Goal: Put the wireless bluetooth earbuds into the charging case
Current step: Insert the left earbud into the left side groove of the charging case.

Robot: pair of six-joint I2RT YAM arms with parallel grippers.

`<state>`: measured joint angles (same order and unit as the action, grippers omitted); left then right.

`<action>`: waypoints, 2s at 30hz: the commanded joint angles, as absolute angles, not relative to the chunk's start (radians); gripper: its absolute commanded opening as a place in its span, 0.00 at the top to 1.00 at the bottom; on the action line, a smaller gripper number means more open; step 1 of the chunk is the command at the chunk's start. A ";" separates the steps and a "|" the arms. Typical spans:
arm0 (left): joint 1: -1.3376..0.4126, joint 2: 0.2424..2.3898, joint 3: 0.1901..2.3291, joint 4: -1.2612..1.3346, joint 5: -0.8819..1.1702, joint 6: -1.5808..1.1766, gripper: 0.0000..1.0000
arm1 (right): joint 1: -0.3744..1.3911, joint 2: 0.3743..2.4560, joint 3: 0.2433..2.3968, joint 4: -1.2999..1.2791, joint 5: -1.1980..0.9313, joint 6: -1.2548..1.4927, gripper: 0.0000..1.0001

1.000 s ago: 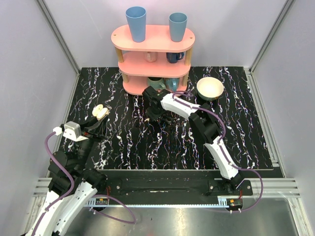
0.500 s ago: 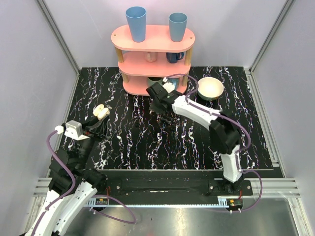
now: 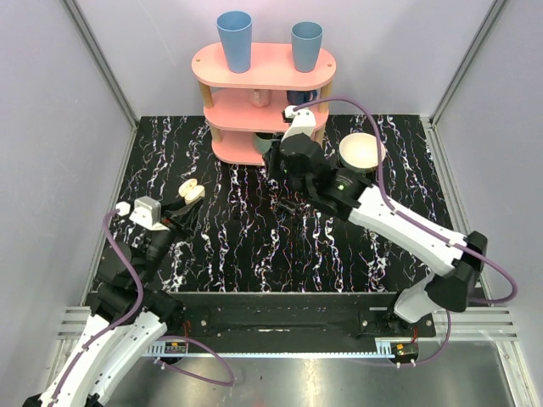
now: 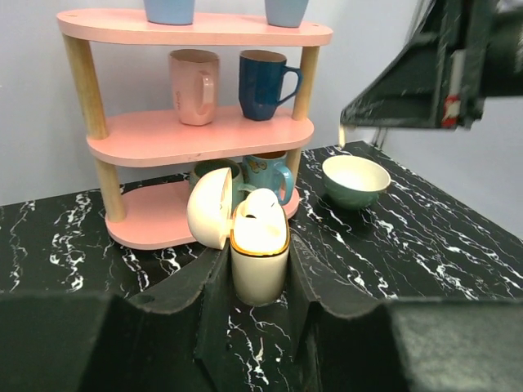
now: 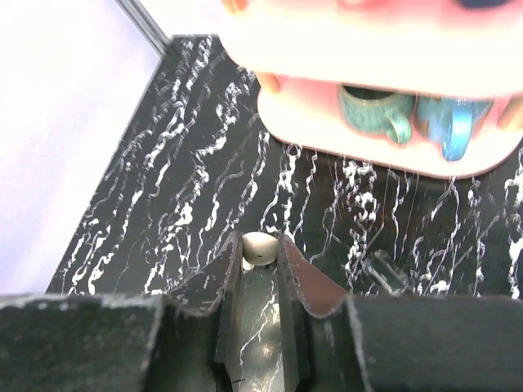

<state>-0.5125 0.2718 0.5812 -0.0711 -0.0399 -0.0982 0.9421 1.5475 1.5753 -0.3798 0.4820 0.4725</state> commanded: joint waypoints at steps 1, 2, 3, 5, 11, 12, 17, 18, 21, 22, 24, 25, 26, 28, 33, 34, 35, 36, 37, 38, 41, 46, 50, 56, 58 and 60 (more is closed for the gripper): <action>-0.512 0.305 0.623 0.026 0.069 -0.101 1.00 | 0.991 1.459 1.554 -0.272 0.528 0.275 1.00; -0.512 0.316 0.621 0.034 0.083 -0.101 1.00 | 0.997 1.433 1.549 -0.262 0.514 0.259 1.00; -0.512 0.321 0.620 0.040 0.109 -0.103 1.00 | 1.006 1.421 1.546 -0.240 0.508 0.246 1.00; -0.512 0.334 0.612 0.072 0.136 -0.101 1.00 | 1.032 1.395 1.545 -0.221 0.502 0.219 1.00; -0.512 0.351 0.569 0.173 0.212 -0.106 1.00 | 1.121 1.358 1.546 -0.155 0.503 0.150 1.00; -0.512 0.353 0.563 0.182 0.227 -0.107 1.00 | 1.127 1.355 1.545 -0.140 0.500 0.152 1.00; -0.512 0.367 0.548 0.236 0.274 -0.112 1.00 | 1.183 1.361 1.551 -0.110 0.474 0.137 1.00; -0.512 0.368 0.542 0.245 0.291 -0.117 1.00 | 1.209 1.364 1.558 -0.104 0.474 0.130 1.00; -0.512 0.376 0.532 0.278 0.330 -0.127 1.00 | 1.248 1.373 1.566 -0.091 0.476 0.089 1.00; -0.514 0.377 0.531 0.288 0.331 -0.130 1.00 | 1.256 1.373 1.565 -0.086 0.469 0.089 1.00; -0.512 0.385 0.531 0.296 0.342 -0.136 1.00 | 1.270 1.376 1.563 -0.074 0.463 0.094 1.00; -0.512 0.391 0.532 0.298 0.347 -0.137 1.00 | 1.275 1.376 1.565 -0.069 0.456 0.094 1.00; -0.512 0.390 0.531 0.301 0.347 -0.138 1.00 | 1.279 1.384 1.571 -0.072 0.453 0.091 1.00; -0.514 0.394 0.531 0.311 0.348 -0.141 1.00 | 1.293 1.385 1.571 -0.068 0.453 0.090 1.00; -0.512 0.399 0.523 0.342 0.353 -0.163 1.00 | 1.307 1.397 1.568 -0.064 0.463 0.084 1.00; -0.512 0.403 0.522 0.347 0.351 -0.166 1.00 | 1.310 1.399 1.566 -0.063 0.463 0.084 1.00; -0.512 0.405 0.522 0.350 0.354 -0.167 1.00 | 1.312 1.397 1.565 -0.064 0.463 0.084 1.00; -0.512 0.410 0.523 0.354 0.354 -0.169 1.00 | 1.313 1.399 1.565 -0.066 0.463 0.086 1.00; -0.512 0.410 0.523 0.356 0.356 -0.169 1.00 | 1.315 1.402 1.565 -0.064 0.463 0.089 1.00; -0.512 0.411 0.525 0.357 0.356 -0.167 1.00 | 1.316 1.401 1.565 -0.063 0.462 0.097 1.00; -0.512 0.417 0.525 0.362 0.360 -0.166 1.00 | 1.321 1.407 1.568 -0.058 0.457 0.107 1.00; -0.512 0.423 0.523 0.368 0.364 -0.169 1.00 | 1.325 1.420 1.574 -0.055 0.448 0.109 1.00; -0.512 0.420 0.522 0.374 0.362 -0.175 1.00 | 1.327 1.434 1.574 -0.058 0.446 0.103 1.00; -0.514 0.407 0.512 0.374 0.359 -0.179 1.00 | 1.327 1.456 1.580 -0.061 0.442 0.095 1.00; -0.514 0.403 0.512 0.374 0.356 -0.179 1.00 | 1.327 1.460 1.578 -0.061 0.436 0.101 1.00; -0.512 0.402 0.512 0.373 0.359 -0.179 1.00 | 1.327 1.462 1.577 -0.058 0.431 0.110 1.00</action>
<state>-0.5125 0.4179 0.5129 0.3092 0.3405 -0.1669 1.3167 1.4601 1.5497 -0.0986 0.4507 0.1032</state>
